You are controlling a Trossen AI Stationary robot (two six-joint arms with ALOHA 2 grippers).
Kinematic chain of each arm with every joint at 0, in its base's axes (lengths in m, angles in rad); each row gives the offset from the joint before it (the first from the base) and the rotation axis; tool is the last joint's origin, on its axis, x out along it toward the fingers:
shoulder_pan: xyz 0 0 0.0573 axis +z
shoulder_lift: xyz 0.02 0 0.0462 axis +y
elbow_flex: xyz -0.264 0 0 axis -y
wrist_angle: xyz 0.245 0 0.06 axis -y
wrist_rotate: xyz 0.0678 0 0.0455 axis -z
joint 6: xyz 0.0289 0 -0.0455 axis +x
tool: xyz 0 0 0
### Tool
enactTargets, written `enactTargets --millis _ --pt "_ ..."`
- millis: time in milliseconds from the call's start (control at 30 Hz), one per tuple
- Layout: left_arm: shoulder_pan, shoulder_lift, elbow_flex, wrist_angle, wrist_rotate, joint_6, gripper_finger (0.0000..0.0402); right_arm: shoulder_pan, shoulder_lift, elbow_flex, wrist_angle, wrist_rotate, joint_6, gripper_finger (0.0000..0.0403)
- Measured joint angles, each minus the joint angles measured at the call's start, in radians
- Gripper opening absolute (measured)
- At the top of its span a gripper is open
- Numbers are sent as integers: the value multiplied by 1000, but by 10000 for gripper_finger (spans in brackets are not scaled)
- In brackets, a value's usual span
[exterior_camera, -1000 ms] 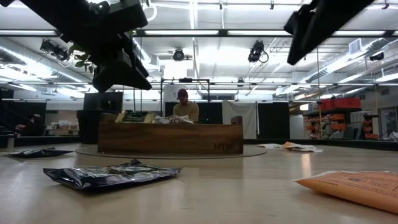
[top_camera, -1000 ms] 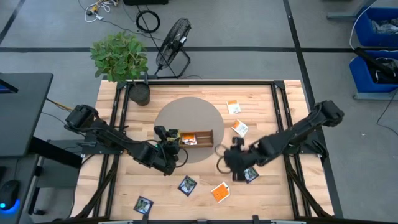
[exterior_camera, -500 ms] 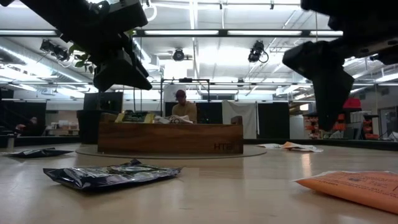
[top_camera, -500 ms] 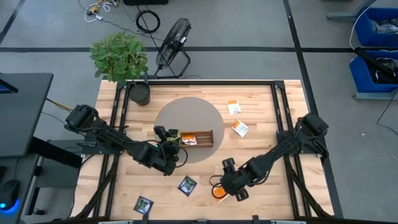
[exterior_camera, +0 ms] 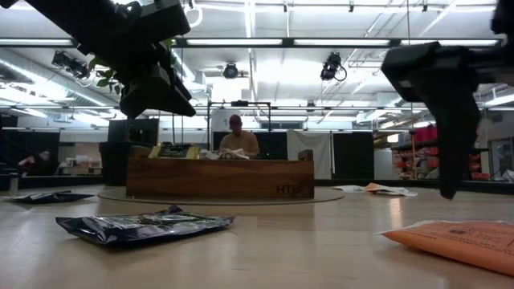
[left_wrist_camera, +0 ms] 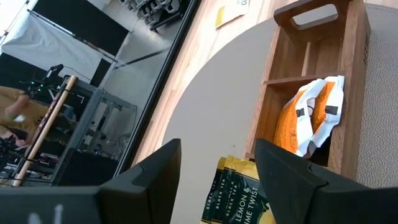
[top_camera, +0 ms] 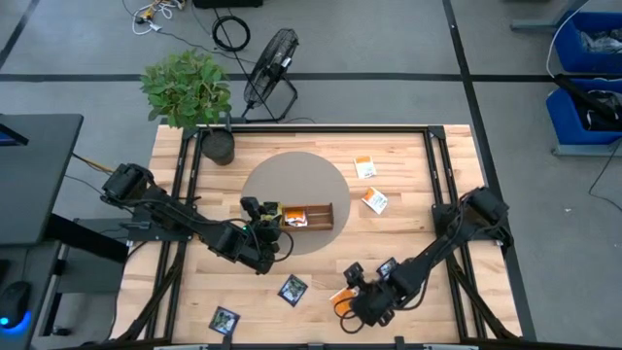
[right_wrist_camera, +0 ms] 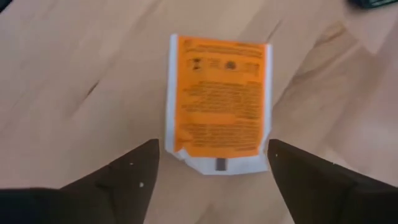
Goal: Pick & Place Tea
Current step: Put the bottom orange tea bag into the wooden organizer
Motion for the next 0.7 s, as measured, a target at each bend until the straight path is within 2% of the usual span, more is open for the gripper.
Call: enactTargets --millis 367,500,700 --pt "0 0 0 4 25 -1 208 0 35 4 6 2 36 261" --pt "0 0 0 4 26 -1 208 1 36 4 4 -5 47 221" --pt "0 0 0 4 26 -1 208 1 38 3 3 -8 55 141"
